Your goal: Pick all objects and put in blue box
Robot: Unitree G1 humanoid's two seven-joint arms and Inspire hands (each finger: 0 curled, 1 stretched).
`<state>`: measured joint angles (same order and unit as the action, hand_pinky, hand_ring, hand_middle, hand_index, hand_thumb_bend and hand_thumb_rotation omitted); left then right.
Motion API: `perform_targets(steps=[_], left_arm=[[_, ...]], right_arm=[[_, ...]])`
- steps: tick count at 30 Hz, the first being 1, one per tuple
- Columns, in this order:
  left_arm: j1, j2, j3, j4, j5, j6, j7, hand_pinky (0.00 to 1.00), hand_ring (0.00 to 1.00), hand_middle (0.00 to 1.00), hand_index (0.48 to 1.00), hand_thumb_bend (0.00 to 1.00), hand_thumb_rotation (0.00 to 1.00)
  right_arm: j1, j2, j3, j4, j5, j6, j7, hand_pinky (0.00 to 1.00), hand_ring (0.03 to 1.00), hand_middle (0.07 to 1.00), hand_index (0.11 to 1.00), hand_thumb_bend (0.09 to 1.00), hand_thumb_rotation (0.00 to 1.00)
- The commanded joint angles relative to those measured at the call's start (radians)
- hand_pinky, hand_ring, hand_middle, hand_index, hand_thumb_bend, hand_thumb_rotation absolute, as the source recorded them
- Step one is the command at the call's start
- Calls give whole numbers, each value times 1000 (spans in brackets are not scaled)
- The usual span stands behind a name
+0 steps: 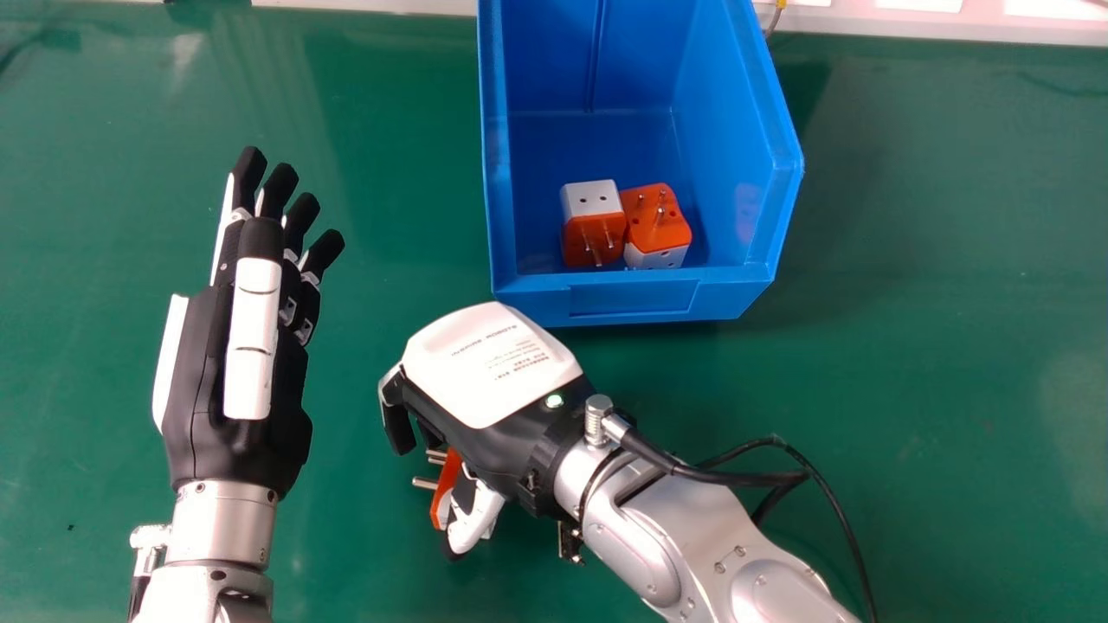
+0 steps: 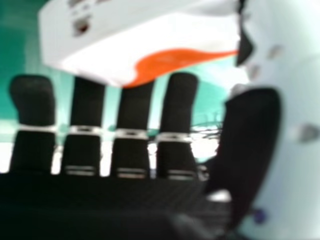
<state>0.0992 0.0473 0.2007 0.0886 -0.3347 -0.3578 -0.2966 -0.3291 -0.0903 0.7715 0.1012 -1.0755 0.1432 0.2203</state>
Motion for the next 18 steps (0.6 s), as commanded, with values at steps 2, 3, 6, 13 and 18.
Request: perform_targets(steps=[2,3,6,13,18], left_arm=[[1,5,-2,-24,8,-9,-1,937,976,991,985,690,815],[0,6,-2,-23,11,-11,0,937,976,991,985,690,815],[-3,6,-1,-20,-1,-10,-8,940,977,991,985,690,813],[-7,10,0,-13,11,-16,-4,942,978,992,986,691,814],[-11,8,1,-10,5,-13,-3,942,978,991,986,692,818]], right_arm=[[2,3,3,-49,-19,2,-22,212,292,503,514,541,7],[3,4,3,-55,-21,4,-20,212,292,503,514,541,7],[7,5,9,-81,-44,16,-22,205,284,481,513,537,5],[46,25,7,-174,-46,53,21,205,284,465,512,534,4],[72,16,6,-263,-57,64,55,203,284,452,511,532,3]])
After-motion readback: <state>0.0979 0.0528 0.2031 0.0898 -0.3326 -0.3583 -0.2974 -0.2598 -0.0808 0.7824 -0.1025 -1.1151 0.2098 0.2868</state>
